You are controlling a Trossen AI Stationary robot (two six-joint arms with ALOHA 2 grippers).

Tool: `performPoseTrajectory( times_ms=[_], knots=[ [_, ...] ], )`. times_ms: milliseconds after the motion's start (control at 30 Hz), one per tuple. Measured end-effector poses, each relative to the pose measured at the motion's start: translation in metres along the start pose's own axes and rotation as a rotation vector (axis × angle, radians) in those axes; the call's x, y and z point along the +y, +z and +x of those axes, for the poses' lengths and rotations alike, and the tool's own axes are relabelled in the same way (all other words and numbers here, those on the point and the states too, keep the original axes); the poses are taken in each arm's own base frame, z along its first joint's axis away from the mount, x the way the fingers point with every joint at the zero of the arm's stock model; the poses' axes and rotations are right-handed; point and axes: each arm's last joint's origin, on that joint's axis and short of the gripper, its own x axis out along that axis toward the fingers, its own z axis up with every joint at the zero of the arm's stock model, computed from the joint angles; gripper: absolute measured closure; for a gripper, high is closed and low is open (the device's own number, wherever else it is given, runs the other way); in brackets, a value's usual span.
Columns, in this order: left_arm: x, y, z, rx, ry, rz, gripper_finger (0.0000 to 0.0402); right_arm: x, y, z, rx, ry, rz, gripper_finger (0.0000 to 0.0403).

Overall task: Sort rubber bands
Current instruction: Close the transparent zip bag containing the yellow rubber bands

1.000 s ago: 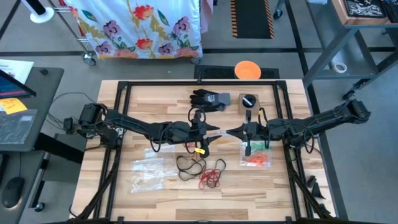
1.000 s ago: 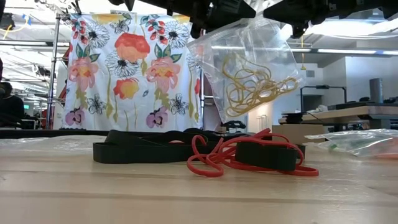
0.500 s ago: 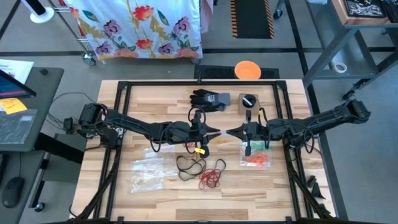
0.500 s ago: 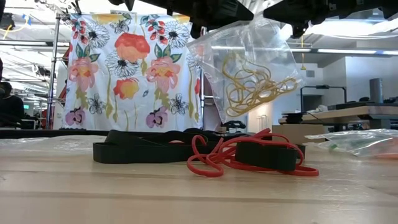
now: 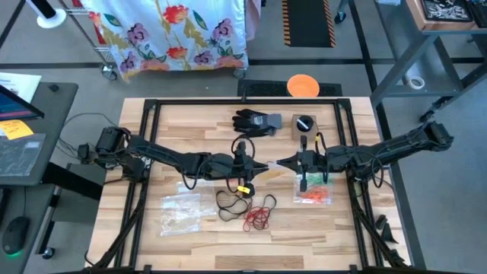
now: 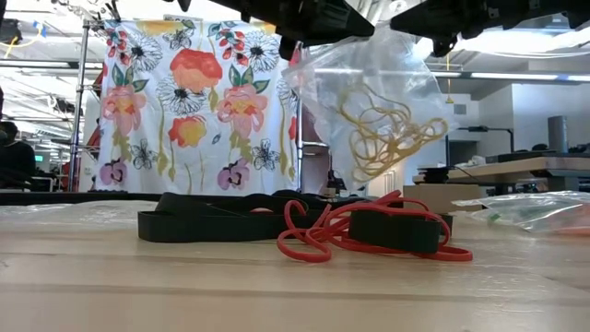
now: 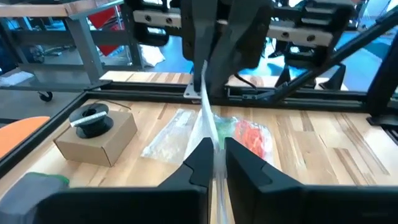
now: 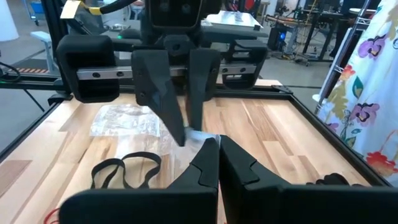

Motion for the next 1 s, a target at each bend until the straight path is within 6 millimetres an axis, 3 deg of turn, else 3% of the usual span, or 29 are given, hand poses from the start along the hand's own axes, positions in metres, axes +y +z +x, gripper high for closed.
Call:
performPoseTrajectory(
  times_ms=[467,1000],
  knots=[
    [-0.013,0.014,-0.039,0.111,0.018,-0.017,0.0387,0.0,0.002,0.0,-0.017,-0.001,0.001,0.0403],
    [-0.023,0.008,-0.076,0.314,0.042,-0.113,0.0387,0.0,0.002,0.0,-0.014,0.001,-0.003,0.0403]
  ],
)
